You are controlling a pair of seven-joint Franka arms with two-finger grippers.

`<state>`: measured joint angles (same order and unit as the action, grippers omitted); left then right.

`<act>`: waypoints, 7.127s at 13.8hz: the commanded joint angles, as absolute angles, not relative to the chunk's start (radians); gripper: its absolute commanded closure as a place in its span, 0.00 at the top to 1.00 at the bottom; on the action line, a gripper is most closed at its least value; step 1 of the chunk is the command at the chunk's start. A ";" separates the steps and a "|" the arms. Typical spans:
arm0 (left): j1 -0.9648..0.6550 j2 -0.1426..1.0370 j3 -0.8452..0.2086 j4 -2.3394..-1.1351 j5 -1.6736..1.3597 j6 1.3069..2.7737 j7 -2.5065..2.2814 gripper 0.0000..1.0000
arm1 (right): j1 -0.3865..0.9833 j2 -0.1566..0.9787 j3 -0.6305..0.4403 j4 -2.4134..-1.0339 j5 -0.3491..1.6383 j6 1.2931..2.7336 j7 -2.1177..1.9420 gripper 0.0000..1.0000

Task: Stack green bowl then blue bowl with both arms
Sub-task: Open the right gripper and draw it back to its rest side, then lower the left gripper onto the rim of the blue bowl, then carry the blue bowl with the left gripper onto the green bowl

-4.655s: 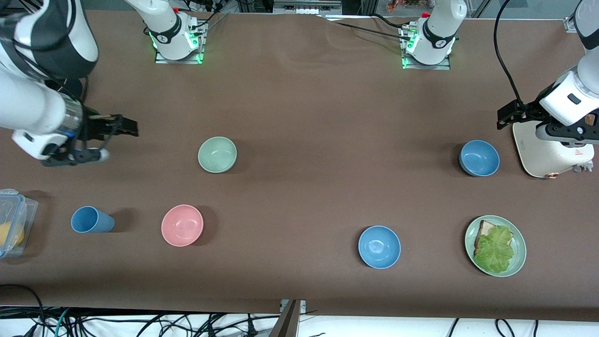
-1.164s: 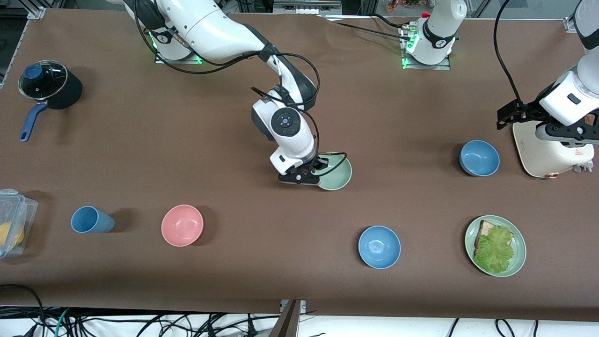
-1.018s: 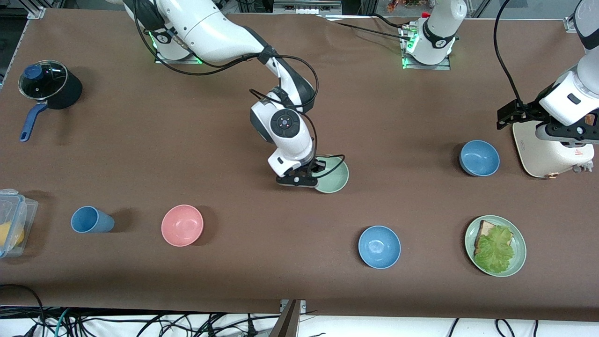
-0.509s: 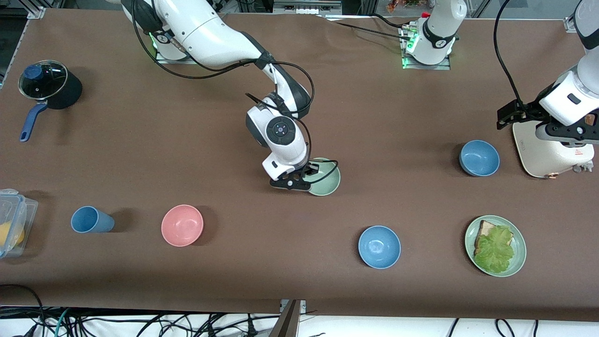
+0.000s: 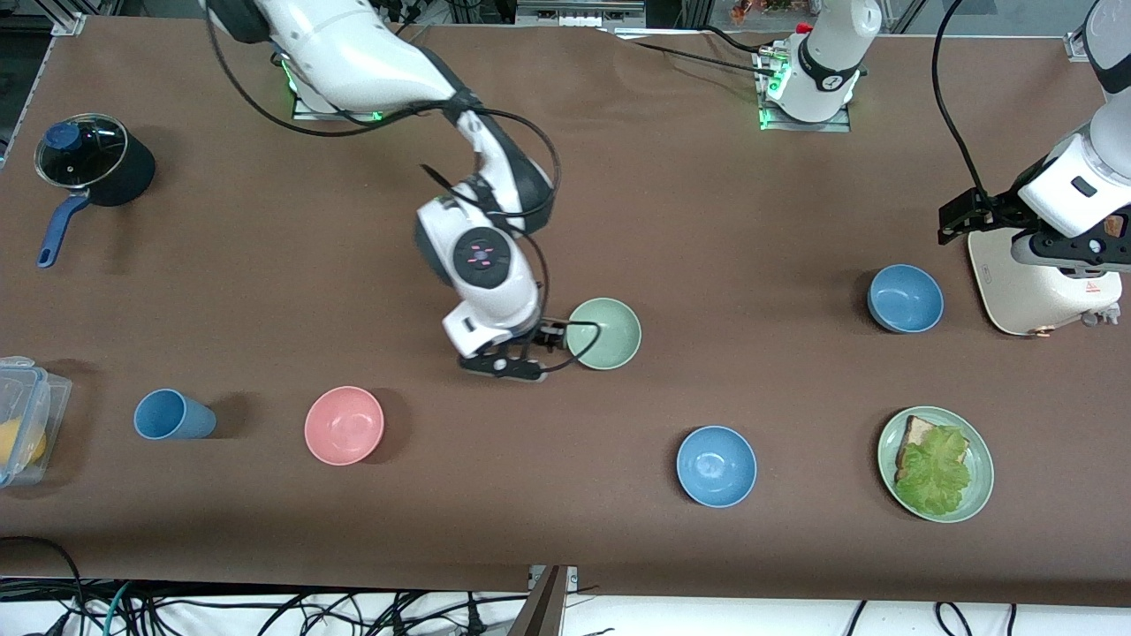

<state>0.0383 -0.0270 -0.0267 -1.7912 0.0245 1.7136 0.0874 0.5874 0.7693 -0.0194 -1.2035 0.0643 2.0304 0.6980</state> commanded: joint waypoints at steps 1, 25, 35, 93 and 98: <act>0.031 -0.034 -0.020 -1.790 0.003 1.707 0.083 1.00 | 0.453 0.649 -0.005 -1.238 0.067 1.913 0.559 1.00; 0.247 0.242 -0.011 -1.896 0.020 1.939 0.523 1.00 | 0.342 0.023 -0.218 -1.736 0.014 1.724 0.057 1.00; 0.305 0.342 -0.009 -2.163 0.021 2.397 0.627 1.00 | 0.330 0.035 -0.232 -1.654 0.003 1.654 0.054 1.00; -0.419 0.750 -0.169 -1.322 0.012 1.923 -0.227 0.00 | 0.199 0.080 -0.126 -1.615 0.014 1.635 0.055 1.00; -0.431 0.769 -0.169 -1.322 0.012 1.950 -0.230 0.09 | 0.201 0.080 -0.126 -1.615 0.014 1.635 0.055 1.00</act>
